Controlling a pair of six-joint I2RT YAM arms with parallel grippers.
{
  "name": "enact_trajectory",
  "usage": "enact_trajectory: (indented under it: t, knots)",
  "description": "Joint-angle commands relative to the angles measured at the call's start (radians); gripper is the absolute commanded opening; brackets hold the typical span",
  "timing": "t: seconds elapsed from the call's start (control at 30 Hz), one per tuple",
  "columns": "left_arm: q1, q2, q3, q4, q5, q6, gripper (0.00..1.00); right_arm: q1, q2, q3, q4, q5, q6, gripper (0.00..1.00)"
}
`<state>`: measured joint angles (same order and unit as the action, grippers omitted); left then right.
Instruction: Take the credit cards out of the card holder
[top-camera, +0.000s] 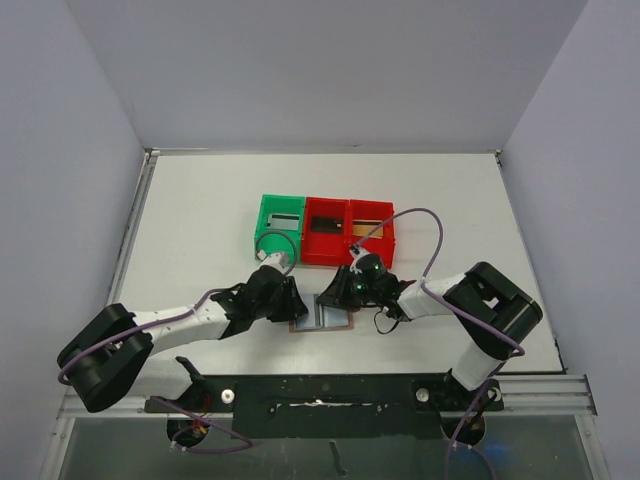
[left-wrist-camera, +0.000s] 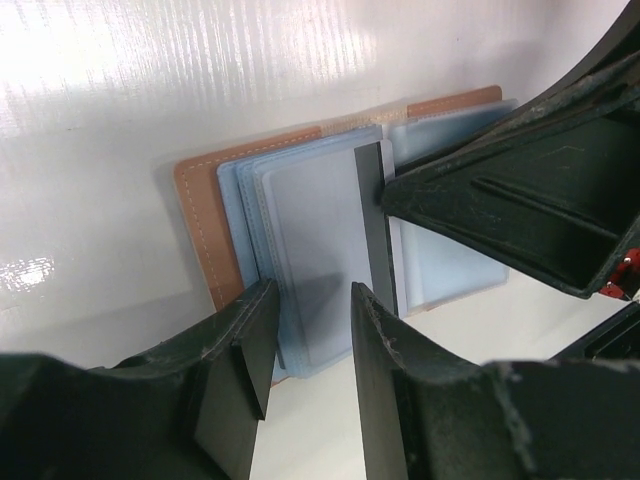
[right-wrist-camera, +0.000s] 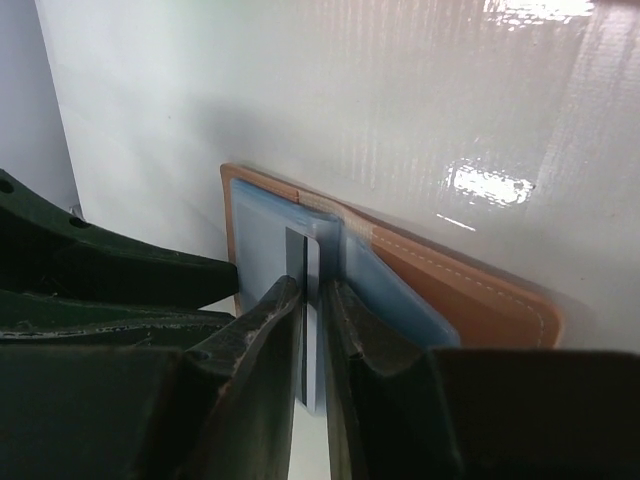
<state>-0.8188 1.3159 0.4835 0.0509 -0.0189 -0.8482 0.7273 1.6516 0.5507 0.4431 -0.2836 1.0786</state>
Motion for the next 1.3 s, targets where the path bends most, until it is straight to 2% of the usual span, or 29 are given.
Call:
enact_trajectory:
  t: [0.0,0.1,0.17,0.27,0.7,0.9,1.03,1.27]
  knots:
    - [-0.01,-0.015,-0.011,0.009,-0.019,-0.025,0.34,0.01,-0.027,0.009,0.033,-0.093,-0.09,0.16]
    - [-0.01,-0.001,-0.003,-0.003,-0.023,-0.019,0.34,0.01,-0.029,0.018,0.003,-0.115,-0.132,0.12]
    - [-0.01,0.01,0.004,-0.012,-0.029,-0.017,0.34,0.007,-0.034,0.018,-0.021,-0.108,-0.142,0.05]
    - [-0.012,0.027,0.018,-0.045,-0.048,-0.016,0.38,-0.009,-0.04,0.007,-0.025,-0.111,-0.145,0.0]
    - [-0.032,0.089,0.026,-0.097,-0.089,-0.014,0.37,-0.101,-0.087,-0.055,-0.004,-0.225,-0.172,0.0]
    - [-0.042,0.098,0.028,-0.098,-0.093,-0.02,0.37,-0.142,-0.091,-0.09,-0.011,-0.187,-0.121,0.0]
    - [-0.051,0.098,0.025,-0.101,-0.112,-0.032,0.34,-0.138,-0.101,-0.071,-0.071,-0.103,-0.092,0.0]
    - [-0.063,0.051,0.02,-0.103,-0.144,-0.055,0.33,-0.139,-0.103,-0.061,-0.062,-0.139,-0.12,0.0]
